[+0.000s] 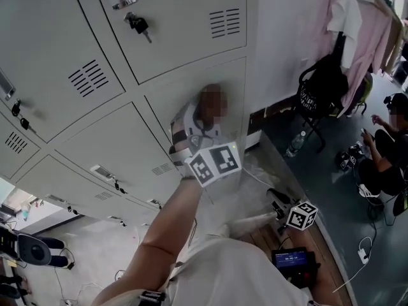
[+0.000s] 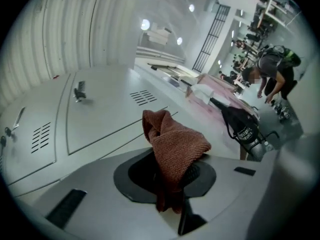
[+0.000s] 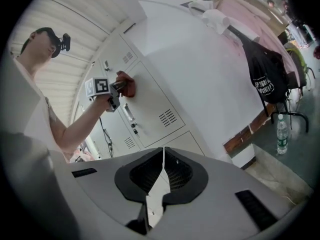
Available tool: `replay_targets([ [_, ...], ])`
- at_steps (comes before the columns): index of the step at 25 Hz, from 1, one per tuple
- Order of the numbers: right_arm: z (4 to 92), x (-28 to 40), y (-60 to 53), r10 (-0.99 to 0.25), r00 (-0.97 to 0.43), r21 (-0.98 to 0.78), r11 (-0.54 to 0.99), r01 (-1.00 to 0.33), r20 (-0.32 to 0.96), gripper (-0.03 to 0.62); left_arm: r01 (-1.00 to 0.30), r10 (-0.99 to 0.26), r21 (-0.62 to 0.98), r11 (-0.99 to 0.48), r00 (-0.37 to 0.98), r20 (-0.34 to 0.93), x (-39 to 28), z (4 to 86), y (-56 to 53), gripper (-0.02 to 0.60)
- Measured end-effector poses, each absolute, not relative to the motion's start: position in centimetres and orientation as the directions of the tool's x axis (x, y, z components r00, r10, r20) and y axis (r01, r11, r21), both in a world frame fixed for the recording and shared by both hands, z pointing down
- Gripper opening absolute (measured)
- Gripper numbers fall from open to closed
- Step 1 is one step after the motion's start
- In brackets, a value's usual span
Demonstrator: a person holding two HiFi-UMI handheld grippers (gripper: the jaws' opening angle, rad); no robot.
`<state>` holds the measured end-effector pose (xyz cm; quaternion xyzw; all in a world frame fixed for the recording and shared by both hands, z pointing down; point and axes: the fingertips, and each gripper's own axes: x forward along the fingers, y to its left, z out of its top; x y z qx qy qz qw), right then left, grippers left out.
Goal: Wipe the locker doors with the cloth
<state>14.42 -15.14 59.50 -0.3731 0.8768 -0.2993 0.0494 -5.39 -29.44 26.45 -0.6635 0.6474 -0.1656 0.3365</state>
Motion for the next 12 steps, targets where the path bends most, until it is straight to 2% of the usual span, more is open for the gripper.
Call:
replay_targets([
  [7, 59.9, 18.9, -13.4, -0.769, -0.625, -0.575, 0.453, -0.681, 0.133, 0.020, -0.722, -0.957, -0.684, -0.099, 0.257, -0.132, 3.6, 26.7, -33.2, 0.077],
  [12, 59.9, 19.4, -13.2, -0.783, -0.608, -0.581, 0.438, -0.686, 0.128, 0.020, -0.703, -0.960, -0.697, -0.142, 0.270, -0.076, 6.0, 27.7, -35.0, 0.077],
])
